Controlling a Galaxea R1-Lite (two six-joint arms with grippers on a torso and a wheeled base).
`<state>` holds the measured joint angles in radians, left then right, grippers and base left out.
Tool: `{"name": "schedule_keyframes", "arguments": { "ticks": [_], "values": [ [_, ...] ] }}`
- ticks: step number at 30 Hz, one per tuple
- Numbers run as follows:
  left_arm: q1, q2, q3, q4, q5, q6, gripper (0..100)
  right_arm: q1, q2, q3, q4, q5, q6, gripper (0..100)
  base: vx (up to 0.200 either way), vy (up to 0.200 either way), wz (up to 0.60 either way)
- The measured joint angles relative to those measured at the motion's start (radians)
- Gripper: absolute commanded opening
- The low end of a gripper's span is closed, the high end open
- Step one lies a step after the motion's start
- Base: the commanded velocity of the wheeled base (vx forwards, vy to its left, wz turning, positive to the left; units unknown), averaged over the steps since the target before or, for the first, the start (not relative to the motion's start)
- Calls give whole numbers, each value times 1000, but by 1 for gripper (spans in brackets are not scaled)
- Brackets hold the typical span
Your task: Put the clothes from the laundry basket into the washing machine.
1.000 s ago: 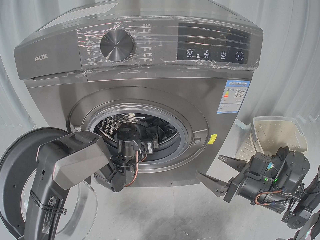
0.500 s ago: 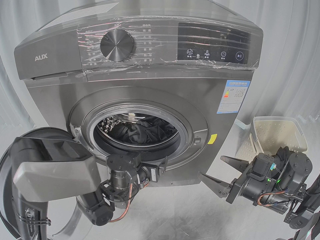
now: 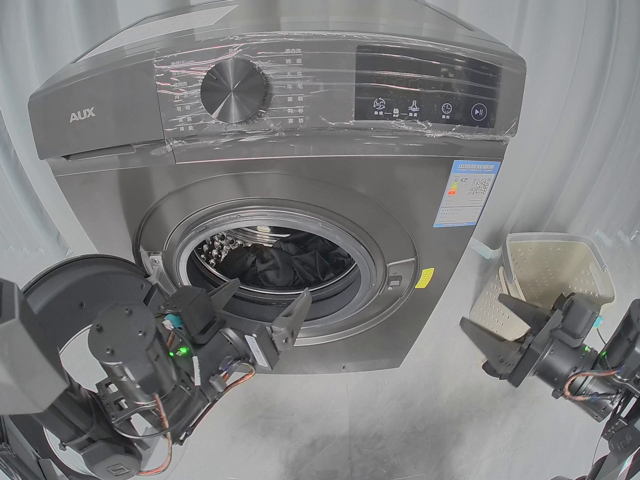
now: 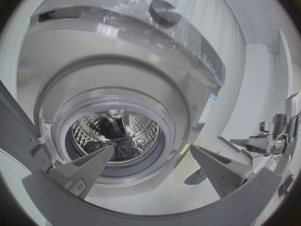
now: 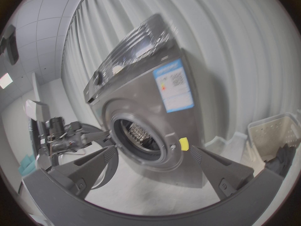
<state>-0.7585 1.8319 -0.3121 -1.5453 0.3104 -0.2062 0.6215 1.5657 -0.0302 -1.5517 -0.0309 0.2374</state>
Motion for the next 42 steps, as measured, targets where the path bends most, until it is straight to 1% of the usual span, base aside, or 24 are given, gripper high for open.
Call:
{"name": "schedule_keyframes", "arguments": {
  "ticks": [1,5,8,10,12,16,18,26,29,32,38,42],
  "values": [
    [-7,-25,16,-1,5,-1,100,-28,-25,4,0,-1,-2,100,0,0,0],
    [-18,-90,61,-3,39,2,100,-95,-92,11,1,-2,-14,100,0,0,0],
    [-23,-136,105,-3,53,16,100,-139,-141,12,8,-3,-29,100,-200,0,0],
    [-24,-162,127,-4,56,29,100,-158,-171,12,41,-4,-36,100,-200,0,0],
    [-23,-183,140,-3,57,39,100,-168,-200,12,104,-5,-43,100,-100,0,0],
    [-19,-225,169,-3,59,54,100,-180,-272,13,311,-5,-63,100,0,0,0],
    [-17,-242,187,-3,59,62,100,-189,-317,13,391,-5,-71,100,-100,0,0],
    [6,-285,250,-2,63,76,100,-243,-552,13,694,-4,-96,100,-200,0,0],
    [21,-294,264,-2,63,81,100,-257,-647,13,797,-3,-100,100,0,0,0],
    [37,-307,281,-1,63,85,100,-269,-730,13,869,-3,-104,100,0,0,0],
    [50,-352,293,4,69,86,100,-314,-865,13,951,-1,-128,100,-200,0,0],
    [54,-392,294,30,77,87,100,-340,-958,13,1023,2,-144,100,0,0,0]
  ]
}}
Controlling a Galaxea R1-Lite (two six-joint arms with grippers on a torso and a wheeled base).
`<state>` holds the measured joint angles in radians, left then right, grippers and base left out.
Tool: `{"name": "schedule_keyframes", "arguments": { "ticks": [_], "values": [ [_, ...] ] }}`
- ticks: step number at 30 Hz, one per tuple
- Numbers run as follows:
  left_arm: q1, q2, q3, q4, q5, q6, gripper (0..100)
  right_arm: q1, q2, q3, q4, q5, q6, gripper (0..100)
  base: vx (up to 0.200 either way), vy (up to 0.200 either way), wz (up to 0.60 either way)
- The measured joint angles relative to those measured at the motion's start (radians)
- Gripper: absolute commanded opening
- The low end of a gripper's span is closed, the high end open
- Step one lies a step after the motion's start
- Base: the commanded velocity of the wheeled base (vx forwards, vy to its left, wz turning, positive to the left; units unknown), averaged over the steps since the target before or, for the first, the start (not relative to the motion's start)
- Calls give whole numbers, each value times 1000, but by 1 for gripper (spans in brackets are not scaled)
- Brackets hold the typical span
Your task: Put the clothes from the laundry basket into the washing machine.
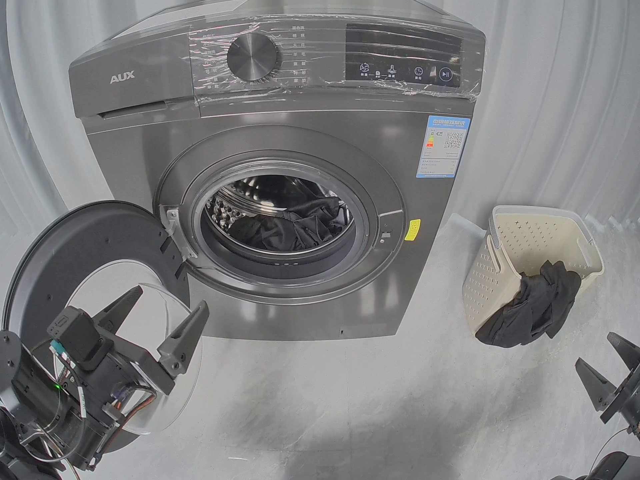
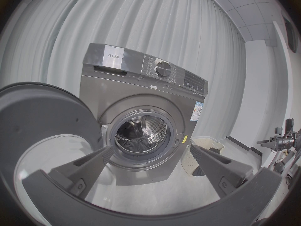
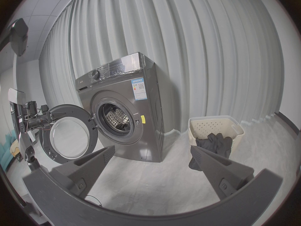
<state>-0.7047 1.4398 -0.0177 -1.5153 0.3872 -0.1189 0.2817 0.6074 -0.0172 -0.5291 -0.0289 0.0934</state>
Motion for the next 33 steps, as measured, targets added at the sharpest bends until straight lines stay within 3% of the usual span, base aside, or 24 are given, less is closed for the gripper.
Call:
{"name": "schedule_keyframes", "arguments": {
  "ticks": [5,10,18,22,27,29,33],
  "values": [
    [1,-78,0,103,51,1,100,-26,-122,0,89,2,-10,100,0,0,0],
    [3,-213,0,277,118,-7,100,-50,-236,0,160,3,-13,100,0,0,0],
    [51,-492,0,580,116,-10,100,-106,-357,0,209,21,-16,100,0,0,0],
    [111,-642,0,769,69,-11,100,-134,-407,0,253,33,-19,100,0,0,0],
    [239,-845,0,956,-31,-13,100,-158,-464,0,305,32,-15,100,0,0,0],
    [294,-923,0,1024,-87,-12,100,-165,-480,0,313,23,-15,100,0,0,0],
    [401,-1082,0,1186,-261,-9,100,-183,-507,0,323,10,-20,100,0,0,0]
  ]
}}
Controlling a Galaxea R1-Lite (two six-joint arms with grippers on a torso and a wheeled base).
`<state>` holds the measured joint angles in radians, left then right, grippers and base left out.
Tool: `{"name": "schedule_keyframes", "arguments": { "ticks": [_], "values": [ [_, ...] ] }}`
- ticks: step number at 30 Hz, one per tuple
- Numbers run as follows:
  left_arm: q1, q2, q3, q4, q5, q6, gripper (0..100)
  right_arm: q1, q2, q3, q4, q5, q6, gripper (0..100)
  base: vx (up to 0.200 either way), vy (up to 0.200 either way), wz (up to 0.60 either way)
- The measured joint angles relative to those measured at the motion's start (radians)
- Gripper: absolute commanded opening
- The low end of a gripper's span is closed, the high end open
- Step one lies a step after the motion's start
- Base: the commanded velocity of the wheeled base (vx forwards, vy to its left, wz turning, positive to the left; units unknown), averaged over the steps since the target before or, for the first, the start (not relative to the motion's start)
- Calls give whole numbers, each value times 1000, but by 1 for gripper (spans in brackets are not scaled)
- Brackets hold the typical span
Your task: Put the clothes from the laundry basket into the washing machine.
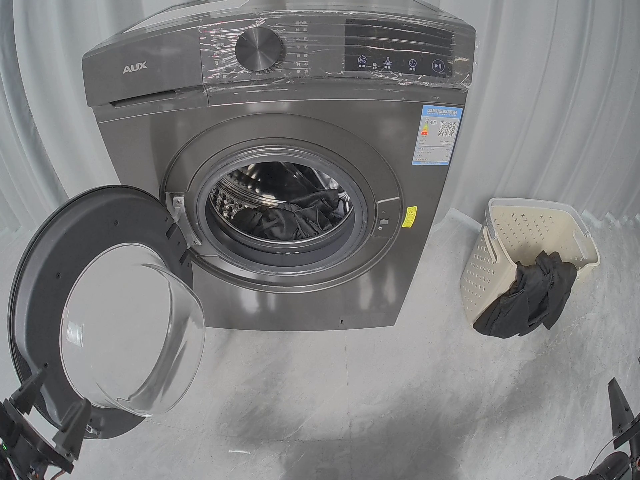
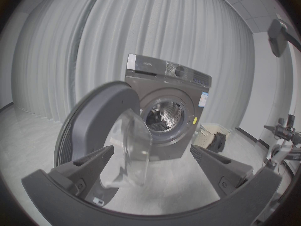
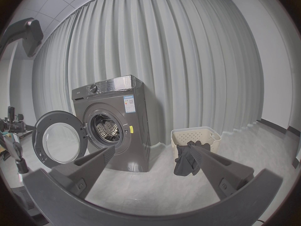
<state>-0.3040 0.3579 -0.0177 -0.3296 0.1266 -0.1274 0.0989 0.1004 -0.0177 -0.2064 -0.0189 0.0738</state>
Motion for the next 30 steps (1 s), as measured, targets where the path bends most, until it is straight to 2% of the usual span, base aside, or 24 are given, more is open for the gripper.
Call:
{"name": "schedule_keyframes", "arguments": {
  "ticks": [2,5,9,13,16,18,22,24,27,30],
  "values": [
    [44,-77,0,100,-69,10,100,-19,-15,0,21,5,-9,100,0,0,0],
    [93,-161,0,201,-118,35,100,-50,-41,0,101,18,-34,100,0,0,0],
    [140,-220,0,248,-113,54,100,-81,-66,0,188,1,-51,100,0,0,0],
    [178,-250,0,253,-108,61,100,-92,-78,0,196,-5,-56,100,0,0,0],
    [235,-268,0,254,-128,68,100,-95,-83,0,196,-4,-58,100,0,0,0],
    [268,-282,0,254,-170,71,100,-95,-85,0,196,-5,-58,100,0,0,0],
    [296,-313,0,255,-298,83,100,-96,-87,0,196,-5,-56,100,0,0,0],
    [300,-323,0,256,-320,95,100,-96,-87,0,196,-5,-56,100,0,0,0],
    [303,-334,0,256,-292,107,100,-96,-88,0,196,-6,-55,100,0,0,0],
    [304,-340,0,257,-213,116,100,-95,-88,0,196,-8,-53,100,0,0,0]
  ]
}}
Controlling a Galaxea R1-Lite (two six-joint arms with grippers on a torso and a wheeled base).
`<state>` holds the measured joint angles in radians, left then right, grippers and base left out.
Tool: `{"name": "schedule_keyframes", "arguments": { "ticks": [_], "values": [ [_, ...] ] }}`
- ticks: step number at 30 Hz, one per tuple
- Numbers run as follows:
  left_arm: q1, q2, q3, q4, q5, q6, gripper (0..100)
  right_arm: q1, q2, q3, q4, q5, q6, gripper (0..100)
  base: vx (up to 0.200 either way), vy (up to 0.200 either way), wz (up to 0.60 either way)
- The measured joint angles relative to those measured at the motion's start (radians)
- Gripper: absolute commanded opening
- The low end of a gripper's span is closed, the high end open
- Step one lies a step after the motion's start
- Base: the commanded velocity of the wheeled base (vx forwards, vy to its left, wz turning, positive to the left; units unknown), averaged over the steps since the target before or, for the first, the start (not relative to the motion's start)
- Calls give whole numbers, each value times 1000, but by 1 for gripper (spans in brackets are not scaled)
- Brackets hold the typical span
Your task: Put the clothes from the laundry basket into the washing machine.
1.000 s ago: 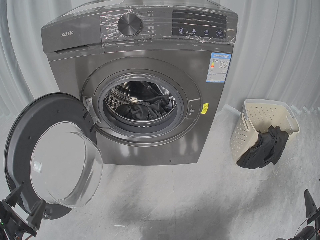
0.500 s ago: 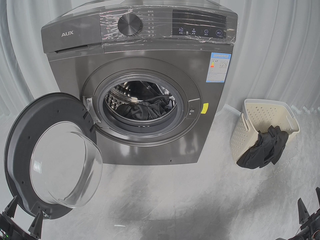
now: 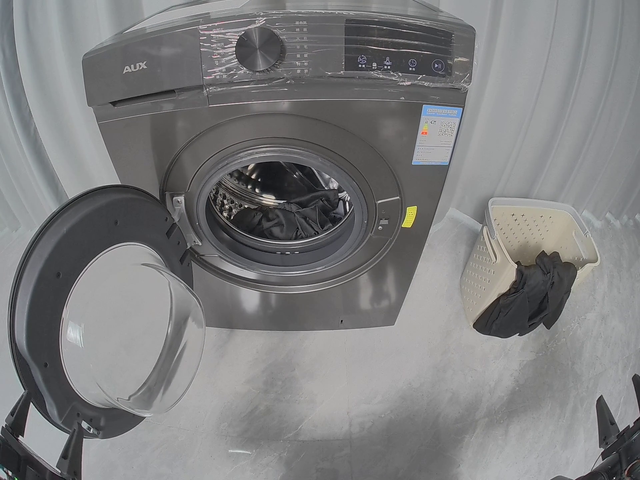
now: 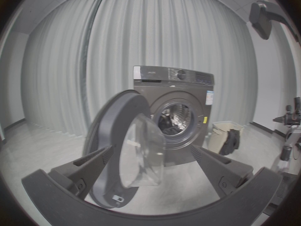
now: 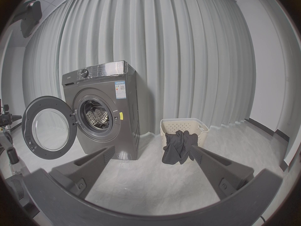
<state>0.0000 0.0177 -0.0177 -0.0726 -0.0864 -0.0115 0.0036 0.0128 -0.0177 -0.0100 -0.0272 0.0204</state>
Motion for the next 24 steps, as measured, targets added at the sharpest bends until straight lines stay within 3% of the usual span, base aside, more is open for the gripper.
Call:
{"name": "schedule_keyframes", "arguments": {
  "ticks": [4,8,11,15,24],
  "values": [
    [0,-4,0,9,124,3,100,0,0,0,0,-4,1,100,0,0,0],
    [1,-5,0,23,181,0,100,0,0,0,0,-6,1,100,0,0,0],
    [0,-5,0,51,136,3,100,0,0,0,0,-6,0,100,0,0,0],
    [-1,-6,0,71,63,7,100,1,0,0,0,-3,-1,100,0,-200,0],
    [-3,-6,0,74,64,8,100,0,1,0,0,2,-10,100,0,-200,0]
  ]
}}
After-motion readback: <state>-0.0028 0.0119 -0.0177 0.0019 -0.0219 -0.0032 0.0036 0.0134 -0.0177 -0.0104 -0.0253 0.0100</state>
